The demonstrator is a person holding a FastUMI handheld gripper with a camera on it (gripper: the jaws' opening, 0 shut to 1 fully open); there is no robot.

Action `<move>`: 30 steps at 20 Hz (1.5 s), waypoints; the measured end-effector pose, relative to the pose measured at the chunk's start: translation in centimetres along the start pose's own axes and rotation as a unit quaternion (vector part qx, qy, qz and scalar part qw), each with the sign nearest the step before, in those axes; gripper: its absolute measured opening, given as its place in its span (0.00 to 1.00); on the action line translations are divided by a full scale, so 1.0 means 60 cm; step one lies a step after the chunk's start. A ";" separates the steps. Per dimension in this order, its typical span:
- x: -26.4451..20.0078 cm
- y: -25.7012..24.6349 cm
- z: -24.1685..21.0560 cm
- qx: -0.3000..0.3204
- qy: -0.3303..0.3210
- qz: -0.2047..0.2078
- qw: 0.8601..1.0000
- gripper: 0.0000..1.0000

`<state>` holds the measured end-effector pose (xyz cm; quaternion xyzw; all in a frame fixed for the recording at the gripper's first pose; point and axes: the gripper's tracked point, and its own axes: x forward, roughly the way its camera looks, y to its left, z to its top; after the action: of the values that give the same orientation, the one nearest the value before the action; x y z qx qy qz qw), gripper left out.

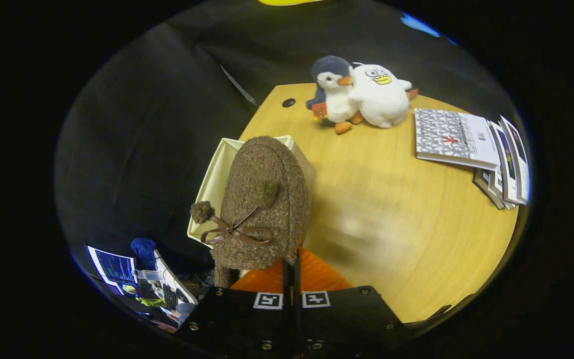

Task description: Open the storage box then place both shoes into the box .Put the left shoe in first, then the right shoe, with the right side of both shoes facing outward in a uniform manner.

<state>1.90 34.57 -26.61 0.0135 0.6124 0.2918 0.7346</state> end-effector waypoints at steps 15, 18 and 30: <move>0.163 0.076 0.127 -0.082 0.042 -0.042 0.995 0.00; 0.194 0.095 0.112 -0.096 0.067 -0.042 0.992 0.01; 0.280 0.113 0.080 -0.099 0.100 -0.066 0.988 0.03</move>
<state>4.82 49.30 -37.82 -0.1291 0.6505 0.3020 0.6848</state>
